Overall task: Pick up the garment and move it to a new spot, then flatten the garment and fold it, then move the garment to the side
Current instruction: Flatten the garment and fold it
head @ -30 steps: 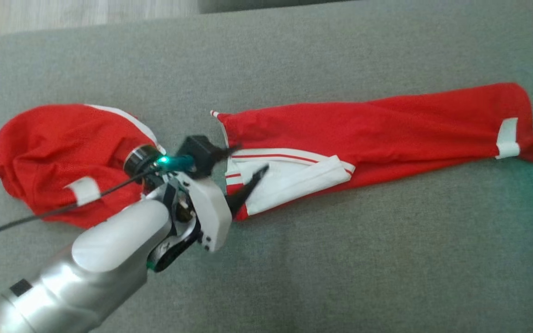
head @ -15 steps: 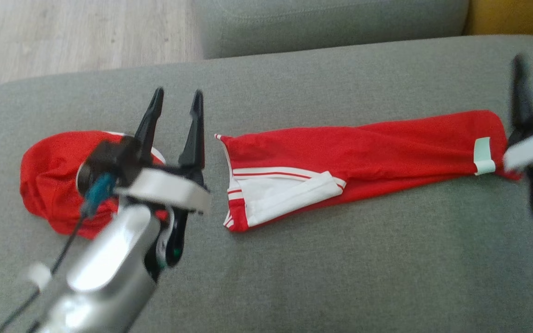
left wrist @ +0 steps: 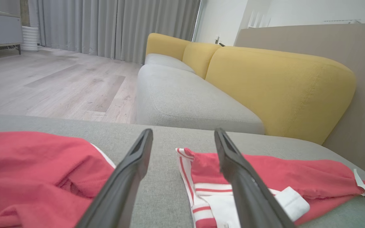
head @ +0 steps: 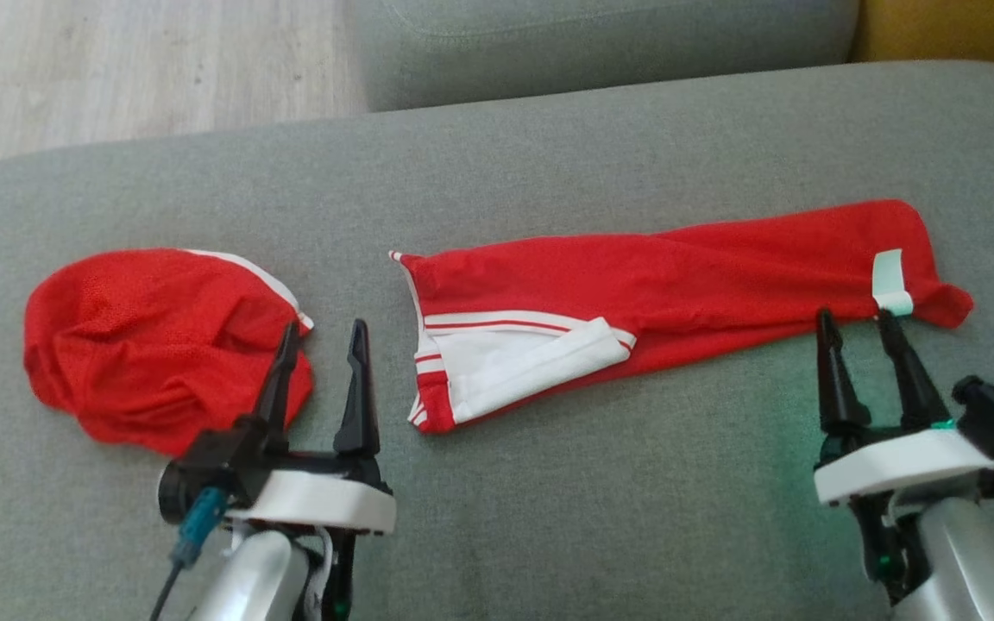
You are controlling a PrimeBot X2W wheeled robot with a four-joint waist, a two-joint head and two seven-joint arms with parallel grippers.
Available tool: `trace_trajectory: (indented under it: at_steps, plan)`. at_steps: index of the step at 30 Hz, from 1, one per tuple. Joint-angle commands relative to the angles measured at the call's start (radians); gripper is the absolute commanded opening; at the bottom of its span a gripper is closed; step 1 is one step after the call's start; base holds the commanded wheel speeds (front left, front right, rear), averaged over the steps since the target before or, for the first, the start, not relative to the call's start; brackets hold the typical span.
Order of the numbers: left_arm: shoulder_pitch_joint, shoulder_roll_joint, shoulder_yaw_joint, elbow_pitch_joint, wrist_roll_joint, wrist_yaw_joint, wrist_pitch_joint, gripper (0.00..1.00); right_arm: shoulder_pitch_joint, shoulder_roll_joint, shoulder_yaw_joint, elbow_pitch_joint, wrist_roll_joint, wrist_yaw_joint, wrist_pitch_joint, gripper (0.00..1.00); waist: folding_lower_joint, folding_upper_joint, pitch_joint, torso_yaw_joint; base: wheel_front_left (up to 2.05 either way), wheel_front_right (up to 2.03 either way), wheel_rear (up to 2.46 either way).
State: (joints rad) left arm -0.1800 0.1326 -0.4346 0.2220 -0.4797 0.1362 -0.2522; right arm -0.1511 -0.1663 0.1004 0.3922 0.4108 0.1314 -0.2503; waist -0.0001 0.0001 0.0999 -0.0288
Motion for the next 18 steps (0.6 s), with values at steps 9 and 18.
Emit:
trace_trajectory:
  at_steps: [9, 18]
  plan:
    - [-0.097, -0.048, 0.111, -0.011, 0.101, -0.083, -0.009, 1.00, -0.119, -0.045, -0.125, -0.089, -0.096, -0.001, 0.078, 1.00, 0.0001, -0.0001, 0.096, -0.006, 0.00, 0.00, 0.00]
    - [-0.145, -0.074, 0.138, 0.015, 0.143, -0.131, -0.009, 1.00, -0.351, -0.065, -0.389, 0.128, -0.237, -0.001, 0.331, 1.00, 0.0001, -0.0001, 0.172, 0.015, 0.00, 0.00, 0.00]
